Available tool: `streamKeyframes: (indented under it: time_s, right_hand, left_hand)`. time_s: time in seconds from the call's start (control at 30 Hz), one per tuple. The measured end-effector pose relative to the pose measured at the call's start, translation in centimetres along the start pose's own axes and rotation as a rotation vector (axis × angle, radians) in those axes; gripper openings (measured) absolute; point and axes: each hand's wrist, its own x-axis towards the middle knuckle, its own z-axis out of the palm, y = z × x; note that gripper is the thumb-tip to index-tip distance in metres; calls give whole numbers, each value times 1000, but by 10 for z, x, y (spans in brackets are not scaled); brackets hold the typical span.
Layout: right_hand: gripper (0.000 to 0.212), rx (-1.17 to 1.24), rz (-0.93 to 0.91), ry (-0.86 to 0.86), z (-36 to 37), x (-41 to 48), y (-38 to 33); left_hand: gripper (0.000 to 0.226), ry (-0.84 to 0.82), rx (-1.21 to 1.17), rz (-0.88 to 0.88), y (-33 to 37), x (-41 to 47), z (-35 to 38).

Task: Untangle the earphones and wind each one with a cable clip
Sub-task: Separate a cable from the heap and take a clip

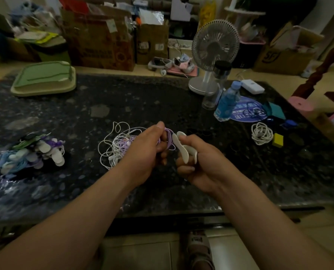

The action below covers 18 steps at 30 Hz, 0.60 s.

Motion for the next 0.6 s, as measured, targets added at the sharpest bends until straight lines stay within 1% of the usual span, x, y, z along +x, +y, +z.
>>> streamKeyframes:
  time_s: [0.13, 0.23, 0.33, 0.47, 0.6]
  right_hand:
    - [29, 3, 5, -3, 5, 5, 2]
    - [27, 15, -14, 5, 6, 7, 2]
    - [24, 10, -31, -3, 7, 9, 4]
    - [26, 18, -30, -11, 6, 7, 2]
    - [22, 32, -17, -26, 2, 4, -2]
  left_hand:
    - [43, -11, 14, 36, 1, 0, 1]
    - [40, -3, 5, 55, 1, 1, -1]
    - [43, -2, 21, 67, 2, -1, -2]
    - [46, -29, 102, 110, 6, -6, 2]
    - [43, -74, 171, 166, 10, -13, 3]
